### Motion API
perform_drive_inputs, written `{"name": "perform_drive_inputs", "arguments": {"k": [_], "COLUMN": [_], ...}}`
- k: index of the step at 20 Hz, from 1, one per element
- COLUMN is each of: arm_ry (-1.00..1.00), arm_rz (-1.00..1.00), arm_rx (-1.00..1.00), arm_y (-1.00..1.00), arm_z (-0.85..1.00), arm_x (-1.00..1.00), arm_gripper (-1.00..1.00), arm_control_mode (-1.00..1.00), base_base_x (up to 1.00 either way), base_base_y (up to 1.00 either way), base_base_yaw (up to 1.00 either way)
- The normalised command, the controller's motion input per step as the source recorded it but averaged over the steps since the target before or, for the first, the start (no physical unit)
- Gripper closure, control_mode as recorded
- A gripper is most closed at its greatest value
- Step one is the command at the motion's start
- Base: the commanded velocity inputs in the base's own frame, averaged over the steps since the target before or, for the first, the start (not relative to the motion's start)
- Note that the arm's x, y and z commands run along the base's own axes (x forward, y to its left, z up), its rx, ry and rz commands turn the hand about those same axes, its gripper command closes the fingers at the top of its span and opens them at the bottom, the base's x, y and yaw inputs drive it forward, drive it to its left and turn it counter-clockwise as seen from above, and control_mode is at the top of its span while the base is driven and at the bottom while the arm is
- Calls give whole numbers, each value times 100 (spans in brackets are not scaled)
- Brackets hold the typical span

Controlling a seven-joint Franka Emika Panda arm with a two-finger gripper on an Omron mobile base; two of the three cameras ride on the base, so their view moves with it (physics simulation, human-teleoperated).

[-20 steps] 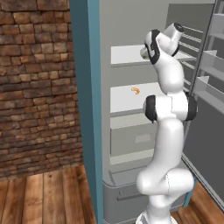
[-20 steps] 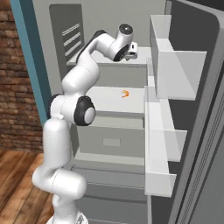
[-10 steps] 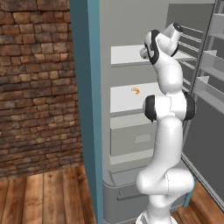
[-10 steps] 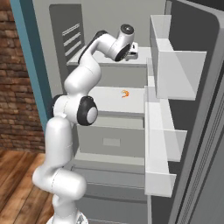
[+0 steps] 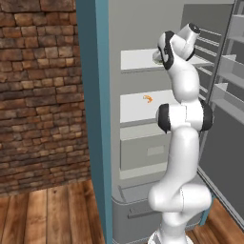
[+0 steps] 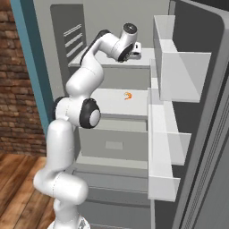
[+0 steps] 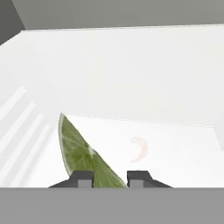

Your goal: Take the lemon wedge from the fridge and place it on the plate with fish on the dining counter.

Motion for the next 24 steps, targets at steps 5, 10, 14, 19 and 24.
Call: {"name": "perform_drive_inputs", "arguments": {"k": [5, 10, 14, 19, 24], "arm_ry": [-2, -9, -9, -9, -12], "arm_rz": [0, -4, -4, -3, -3], "arm_rx": [0, 0, 0, 0, -1], "arm_y": [19, 34, 42, 52, 43], "arm_z": [0, 0, -5, -53, -98], "arm_x": [-78, -100, -100, -100, -100], "arm_gripper": [100, 100, 100, 100, 100], "arm_control_mode": [-100, -100, -100, -100, -100], "base_base_x": [0, 0, 0, 0, 0], "base_base_y": [0, 0, 0, 0, 0], "base_base_yaw": [0, 0, 0, 0, 0]}}
